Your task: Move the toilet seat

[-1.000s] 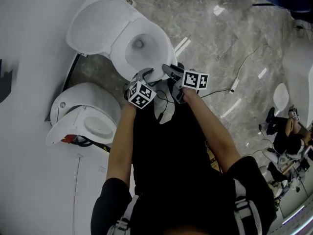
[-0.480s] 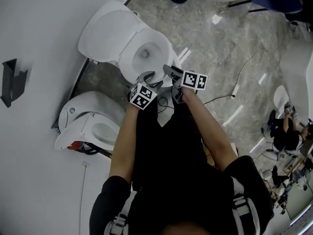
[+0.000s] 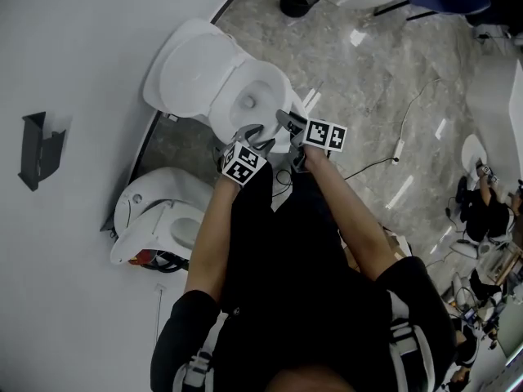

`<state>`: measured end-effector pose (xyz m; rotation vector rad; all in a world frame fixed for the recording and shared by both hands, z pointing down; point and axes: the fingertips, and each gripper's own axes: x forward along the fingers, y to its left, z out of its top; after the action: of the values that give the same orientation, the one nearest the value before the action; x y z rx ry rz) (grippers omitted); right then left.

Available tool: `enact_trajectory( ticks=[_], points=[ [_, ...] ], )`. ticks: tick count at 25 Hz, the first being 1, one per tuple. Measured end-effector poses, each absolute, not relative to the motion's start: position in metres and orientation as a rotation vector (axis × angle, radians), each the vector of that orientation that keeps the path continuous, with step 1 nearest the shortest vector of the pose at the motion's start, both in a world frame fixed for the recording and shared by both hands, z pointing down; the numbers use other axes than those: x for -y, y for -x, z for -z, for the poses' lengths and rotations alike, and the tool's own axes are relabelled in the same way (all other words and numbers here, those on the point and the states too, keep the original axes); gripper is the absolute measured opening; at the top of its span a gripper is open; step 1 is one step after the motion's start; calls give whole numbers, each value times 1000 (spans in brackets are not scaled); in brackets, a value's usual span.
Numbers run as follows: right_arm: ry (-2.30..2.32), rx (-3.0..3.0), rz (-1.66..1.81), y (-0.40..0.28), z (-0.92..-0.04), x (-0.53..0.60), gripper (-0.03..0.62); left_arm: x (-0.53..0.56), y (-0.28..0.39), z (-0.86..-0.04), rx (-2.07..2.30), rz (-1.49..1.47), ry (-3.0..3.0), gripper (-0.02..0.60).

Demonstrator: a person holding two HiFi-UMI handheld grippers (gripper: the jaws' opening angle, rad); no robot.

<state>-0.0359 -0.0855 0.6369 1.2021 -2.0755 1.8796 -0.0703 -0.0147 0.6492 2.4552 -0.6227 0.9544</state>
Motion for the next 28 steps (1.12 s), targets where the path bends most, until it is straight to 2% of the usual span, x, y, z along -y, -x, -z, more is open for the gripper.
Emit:
enact_trajectory(
  ticks=[14,28],
  points=[
    [-1309,2108,-1664,67,-611,109,144,40,102,-628,653,-838,-2443,197],
    [-1277,2153,-1627,98,-589,119,144,60,134,-613,725,-835,-2458,176]
  ],
)
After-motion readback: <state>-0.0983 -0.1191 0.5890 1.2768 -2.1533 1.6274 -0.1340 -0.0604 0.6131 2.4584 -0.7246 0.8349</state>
